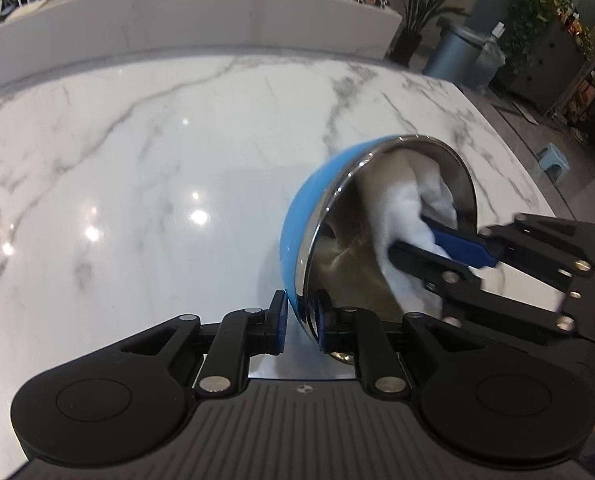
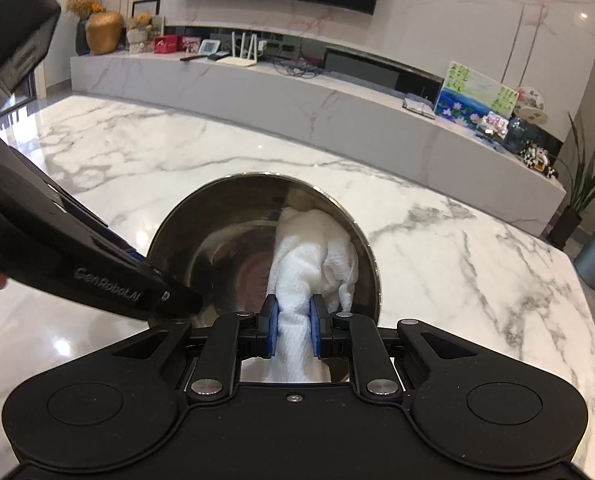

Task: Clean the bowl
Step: 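Rotate the bowl with the left gripper while the right gripper wipes the inner wall with the towel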

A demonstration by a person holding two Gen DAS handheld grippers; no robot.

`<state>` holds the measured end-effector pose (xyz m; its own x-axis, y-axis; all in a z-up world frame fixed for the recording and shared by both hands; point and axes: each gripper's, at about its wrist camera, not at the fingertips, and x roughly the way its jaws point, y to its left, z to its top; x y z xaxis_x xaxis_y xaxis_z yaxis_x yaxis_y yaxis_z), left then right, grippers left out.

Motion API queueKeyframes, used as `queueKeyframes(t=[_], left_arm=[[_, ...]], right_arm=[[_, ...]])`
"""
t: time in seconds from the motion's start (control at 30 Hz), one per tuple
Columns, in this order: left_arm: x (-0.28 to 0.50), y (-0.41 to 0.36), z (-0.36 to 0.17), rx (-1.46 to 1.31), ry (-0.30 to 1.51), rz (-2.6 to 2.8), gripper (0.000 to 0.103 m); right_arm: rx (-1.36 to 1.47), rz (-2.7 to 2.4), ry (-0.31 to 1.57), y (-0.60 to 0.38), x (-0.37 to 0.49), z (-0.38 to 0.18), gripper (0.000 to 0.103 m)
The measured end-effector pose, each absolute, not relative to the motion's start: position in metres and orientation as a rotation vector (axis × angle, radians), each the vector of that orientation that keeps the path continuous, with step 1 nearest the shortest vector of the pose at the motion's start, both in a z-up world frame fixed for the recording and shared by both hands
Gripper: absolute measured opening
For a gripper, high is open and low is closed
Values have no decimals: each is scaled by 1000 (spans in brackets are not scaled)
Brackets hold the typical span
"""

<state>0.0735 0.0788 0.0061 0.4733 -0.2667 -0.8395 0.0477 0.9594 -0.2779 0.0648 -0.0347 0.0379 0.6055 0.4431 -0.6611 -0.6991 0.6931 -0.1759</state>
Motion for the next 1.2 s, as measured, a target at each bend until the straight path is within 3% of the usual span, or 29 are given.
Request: queueKeyframes(t=[0.27, 0.83, 1.2], left_arm=[[73, 83, 9, -272, 1054, -227, 18], [79, 91, 21, -296, 792, -209, 26], [83, 105, 10, -361, 873, -155, 12]], right_arm=[[-482, 687, 651, -28, 67, 29, 14], [-463, 714, 693, -26, 75, 25, 14], [-454, 727, 632, -30, 64, 39, 14]])
